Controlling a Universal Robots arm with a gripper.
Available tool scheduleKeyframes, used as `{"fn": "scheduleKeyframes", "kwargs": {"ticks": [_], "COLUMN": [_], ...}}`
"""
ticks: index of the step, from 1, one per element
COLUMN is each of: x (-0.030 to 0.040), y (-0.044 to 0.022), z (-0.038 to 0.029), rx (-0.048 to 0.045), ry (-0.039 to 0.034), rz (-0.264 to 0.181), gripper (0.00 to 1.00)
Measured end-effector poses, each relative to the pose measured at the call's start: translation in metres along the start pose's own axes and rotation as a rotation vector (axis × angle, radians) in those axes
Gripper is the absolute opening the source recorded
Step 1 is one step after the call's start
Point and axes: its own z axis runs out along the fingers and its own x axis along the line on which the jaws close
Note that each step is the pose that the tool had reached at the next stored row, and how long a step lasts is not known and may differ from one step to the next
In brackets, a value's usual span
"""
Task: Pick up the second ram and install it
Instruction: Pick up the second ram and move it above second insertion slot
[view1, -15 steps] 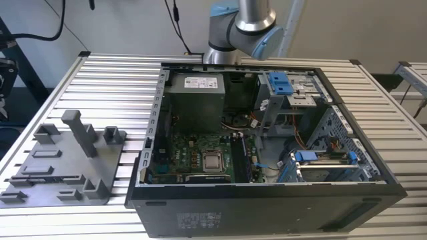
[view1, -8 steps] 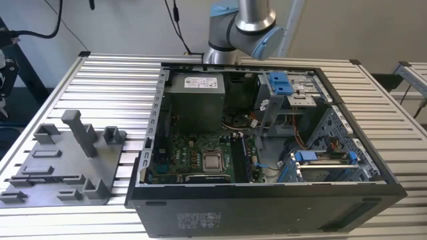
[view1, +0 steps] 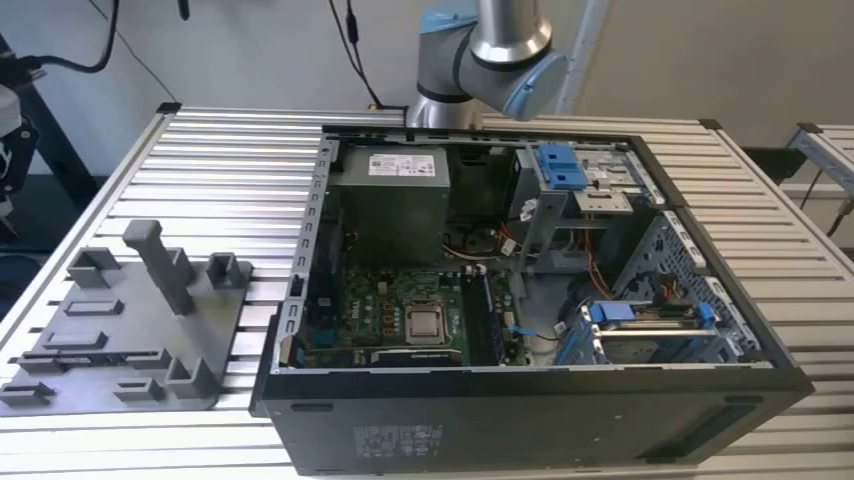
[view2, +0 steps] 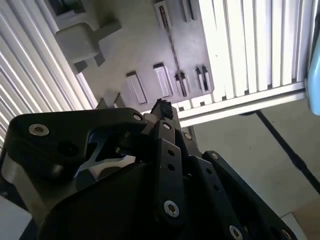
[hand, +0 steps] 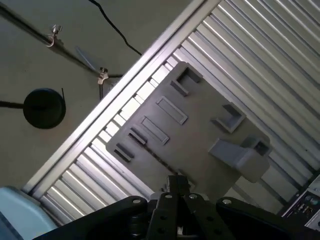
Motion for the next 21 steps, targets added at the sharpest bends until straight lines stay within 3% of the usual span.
{"fn": "scheduleKeyframes", "kwargs": {"ticks": [15, 21], "x": [0.0002, 0.0003], "y": [-0.0001, -0.0001], "z": [0.0024, 0.0041], "rx": [-0.0037, 0.0023], "ry": [0.0110, 0.0087], "rz": [-0.255, -0.353], "gripper": [0.11, 0.11]}}
